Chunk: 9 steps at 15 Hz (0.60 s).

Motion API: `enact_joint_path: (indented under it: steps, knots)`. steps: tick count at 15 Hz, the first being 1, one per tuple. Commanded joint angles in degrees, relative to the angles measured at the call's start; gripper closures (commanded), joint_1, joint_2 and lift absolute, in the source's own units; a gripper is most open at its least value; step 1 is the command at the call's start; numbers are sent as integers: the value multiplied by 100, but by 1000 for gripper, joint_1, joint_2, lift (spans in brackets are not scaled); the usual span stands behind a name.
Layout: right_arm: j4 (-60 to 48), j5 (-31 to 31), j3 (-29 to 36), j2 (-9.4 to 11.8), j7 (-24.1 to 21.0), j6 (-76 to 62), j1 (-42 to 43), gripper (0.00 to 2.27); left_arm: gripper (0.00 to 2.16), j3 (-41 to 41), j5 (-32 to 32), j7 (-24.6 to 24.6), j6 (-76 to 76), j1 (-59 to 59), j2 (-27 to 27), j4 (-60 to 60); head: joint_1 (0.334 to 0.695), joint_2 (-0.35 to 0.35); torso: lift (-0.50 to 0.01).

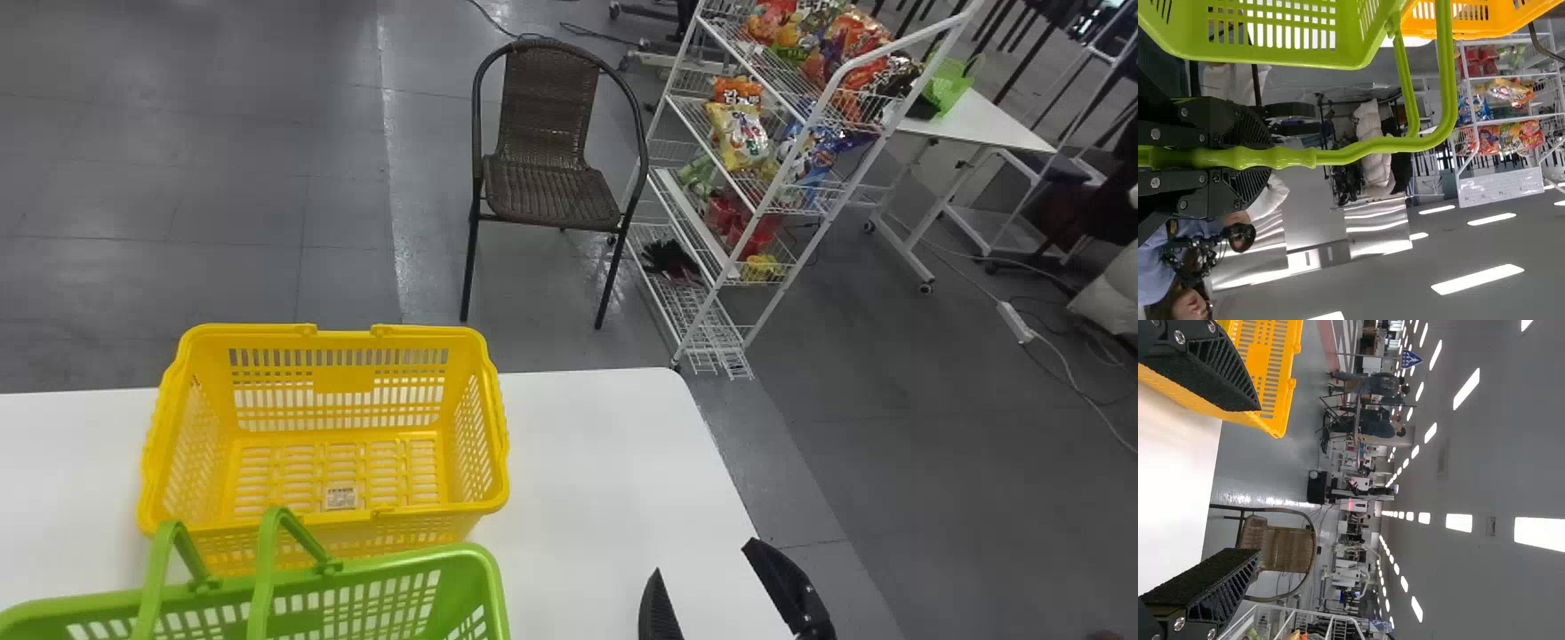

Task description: Grasp handle with right gripper to insert into left gripper then lift and swing left to center

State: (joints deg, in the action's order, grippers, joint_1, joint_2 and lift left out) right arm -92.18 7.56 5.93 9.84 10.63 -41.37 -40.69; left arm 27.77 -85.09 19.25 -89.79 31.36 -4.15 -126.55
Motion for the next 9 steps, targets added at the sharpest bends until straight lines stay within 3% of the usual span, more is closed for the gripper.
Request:
enact_joint_path:
  steps: [1, 9]
  knots:
    - [7, 0, 5, 0, 0, 2, 0, 43, 2138, 0, -7, 0, -24, 1, 2, 16, 695, -350, 0]
    - [7, 0, -13, 0, 0, 37, 35, 43, 2138, -105, -16, 9, -24, -34, 2, 69, 695, -350, 0]
